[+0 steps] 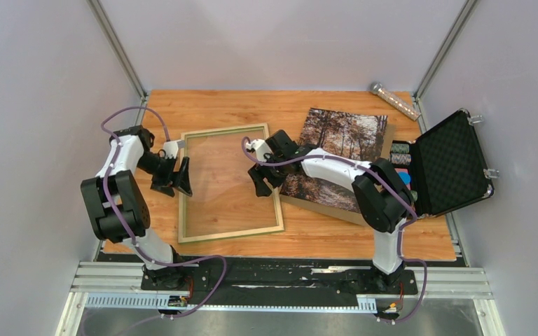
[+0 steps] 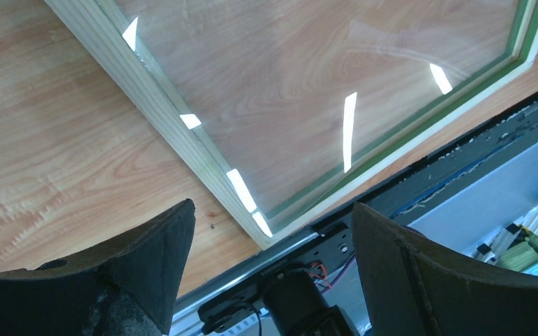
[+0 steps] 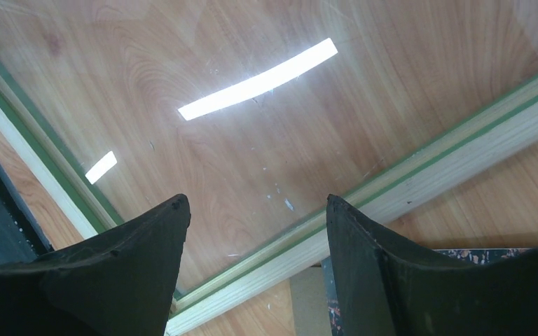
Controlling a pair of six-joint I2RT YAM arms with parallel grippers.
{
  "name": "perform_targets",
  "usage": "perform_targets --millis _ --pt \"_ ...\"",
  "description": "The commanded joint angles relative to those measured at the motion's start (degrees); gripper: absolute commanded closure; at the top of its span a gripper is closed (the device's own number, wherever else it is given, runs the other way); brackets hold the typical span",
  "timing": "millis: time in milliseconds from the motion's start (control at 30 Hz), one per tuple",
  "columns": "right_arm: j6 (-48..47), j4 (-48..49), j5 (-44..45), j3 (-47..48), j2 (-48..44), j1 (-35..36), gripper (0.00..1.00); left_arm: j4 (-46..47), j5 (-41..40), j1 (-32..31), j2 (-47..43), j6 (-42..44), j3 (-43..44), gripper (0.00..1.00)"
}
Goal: Put the photo into the frame
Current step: Adjust the photo frame item on the photo frame.
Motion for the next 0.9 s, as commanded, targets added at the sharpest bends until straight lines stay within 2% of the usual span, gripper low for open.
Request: perform_targets --millis 0,200,400,567,767,867 --pt "-1.73 0.94 3.01 3.18 1.27 0.54 0.3 -1.36 -2.49 0.4 2.72 3.53 2.07 0.11" --pt "-2.87 1.0 5.06 1.85 -0.16 0.54 0.3 1.96 -8.09 0.4 4.5 3.8 0.39 0.09" --pt "-2.82 0.94 5.17 0.65 -0.27 0.54 0.31 5.85 -8.38 0.46 8.18 2.14 -0.71 0.08" --pt "-2.59 1.11 5.35 0.04 0.02 0.46 0.31 7.81 -5.38 -0.18 12.51 -0.3 0.17 0.09" --pt "-2.33 1.22 5.46 -0.21 0.17 -0.1 0.31 12.5 -5.41 -1.93 13.49 -3.62 -1.26 0.13" --pt "-2.07 1.2 5.04 -0.36 0.22 -0.76 0.31 14.57 -6.42 -1.97 13.0 -4.66 -2.35 0.21"
